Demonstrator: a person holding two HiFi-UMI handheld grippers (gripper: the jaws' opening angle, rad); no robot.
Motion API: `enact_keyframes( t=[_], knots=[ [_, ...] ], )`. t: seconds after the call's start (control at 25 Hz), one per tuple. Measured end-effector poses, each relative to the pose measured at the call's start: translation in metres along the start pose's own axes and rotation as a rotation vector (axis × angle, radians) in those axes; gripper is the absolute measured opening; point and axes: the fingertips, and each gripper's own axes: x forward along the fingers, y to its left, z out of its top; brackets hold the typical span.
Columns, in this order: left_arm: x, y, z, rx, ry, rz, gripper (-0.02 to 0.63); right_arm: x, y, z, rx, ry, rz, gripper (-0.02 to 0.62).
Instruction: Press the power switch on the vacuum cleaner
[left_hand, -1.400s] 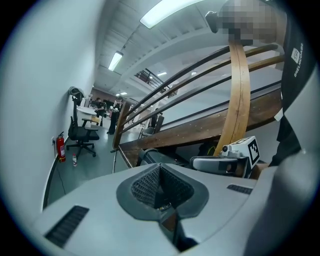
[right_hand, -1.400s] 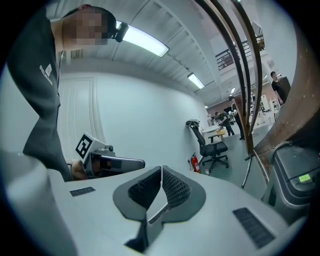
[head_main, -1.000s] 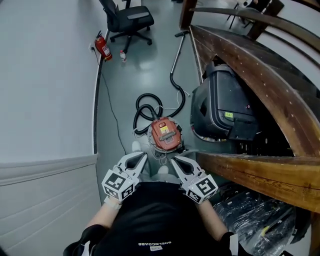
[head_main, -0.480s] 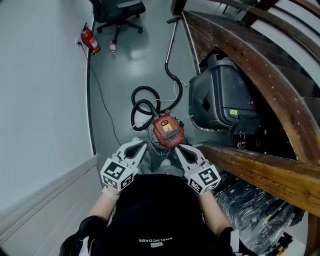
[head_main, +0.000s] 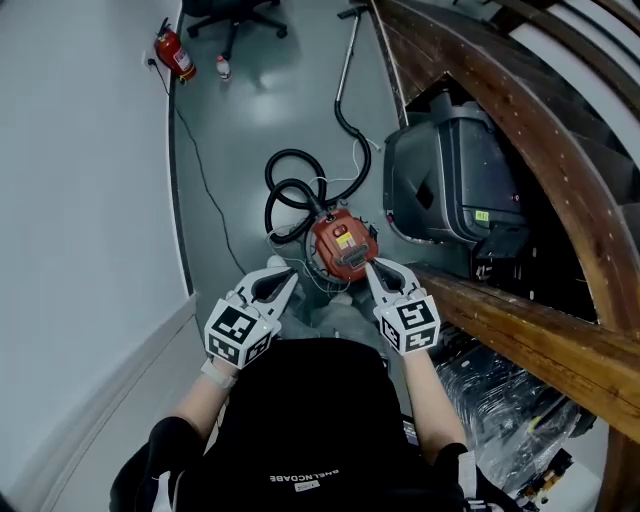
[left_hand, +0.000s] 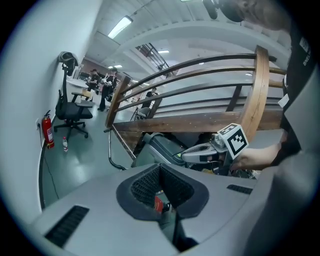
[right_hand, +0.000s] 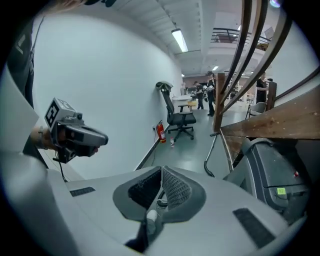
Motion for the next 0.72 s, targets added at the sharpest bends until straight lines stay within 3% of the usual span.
enact_keyframes(
  t=[0.72],
  knots=[
    [0.025,0.009,-0.068,-0.095,0.117,0.126,0.015,0.12,-0.07,-0.13,-0.069,0.318,0.03,0.028]
  ],
)
